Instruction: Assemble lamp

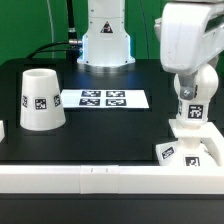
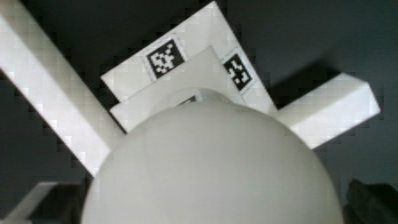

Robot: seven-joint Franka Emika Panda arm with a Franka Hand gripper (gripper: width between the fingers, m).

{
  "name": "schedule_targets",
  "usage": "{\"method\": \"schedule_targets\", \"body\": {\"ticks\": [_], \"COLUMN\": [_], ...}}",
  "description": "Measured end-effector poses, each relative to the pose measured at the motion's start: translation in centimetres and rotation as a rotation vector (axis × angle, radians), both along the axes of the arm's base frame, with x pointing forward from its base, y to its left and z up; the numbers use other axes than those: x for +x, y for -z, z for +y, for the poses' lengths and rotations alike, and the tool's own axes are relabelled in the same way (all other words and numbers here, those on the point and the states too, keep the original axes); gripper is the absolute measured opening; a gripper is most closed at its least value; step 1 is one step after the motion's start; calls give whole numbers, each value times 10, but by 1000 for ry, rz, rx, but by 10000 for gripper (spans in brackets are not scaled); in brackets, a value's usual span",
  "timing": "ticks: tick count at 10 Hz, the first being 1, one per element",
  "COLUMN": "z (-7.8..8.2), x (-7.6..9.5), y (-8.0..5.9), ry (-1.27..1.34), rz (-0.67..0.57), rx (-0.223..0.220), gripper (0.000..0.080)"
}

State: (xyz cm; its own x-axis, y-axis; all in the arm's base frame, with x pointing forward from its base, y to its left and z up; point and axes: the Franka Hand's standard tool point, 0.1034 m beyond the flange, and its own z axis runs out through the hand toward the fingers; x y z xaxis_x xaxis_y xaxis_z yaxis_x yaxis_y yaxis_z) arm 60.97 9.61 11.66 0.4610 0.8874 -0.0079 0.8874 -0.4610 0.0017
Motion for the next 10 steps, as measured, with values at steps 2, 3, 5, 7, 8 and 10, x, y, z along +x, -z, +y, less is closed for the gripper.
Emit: {"method": "schedule_targets", "body": {"ticks": [2,3,5,7,8,10], "z": [1,3,2,0,0,-2], "x": [3,4,4,4,4,4], "y": [-3,-4,-4,-3,-3,-3], "ry": [-158,-216,-387,-487,-551,-584], "rz": [-19,-21,-18,-12,-10,-8], "rx": [-26,-33,-46,-54,-56,-63], "gripper": [698,698,698,698,698,698]}}
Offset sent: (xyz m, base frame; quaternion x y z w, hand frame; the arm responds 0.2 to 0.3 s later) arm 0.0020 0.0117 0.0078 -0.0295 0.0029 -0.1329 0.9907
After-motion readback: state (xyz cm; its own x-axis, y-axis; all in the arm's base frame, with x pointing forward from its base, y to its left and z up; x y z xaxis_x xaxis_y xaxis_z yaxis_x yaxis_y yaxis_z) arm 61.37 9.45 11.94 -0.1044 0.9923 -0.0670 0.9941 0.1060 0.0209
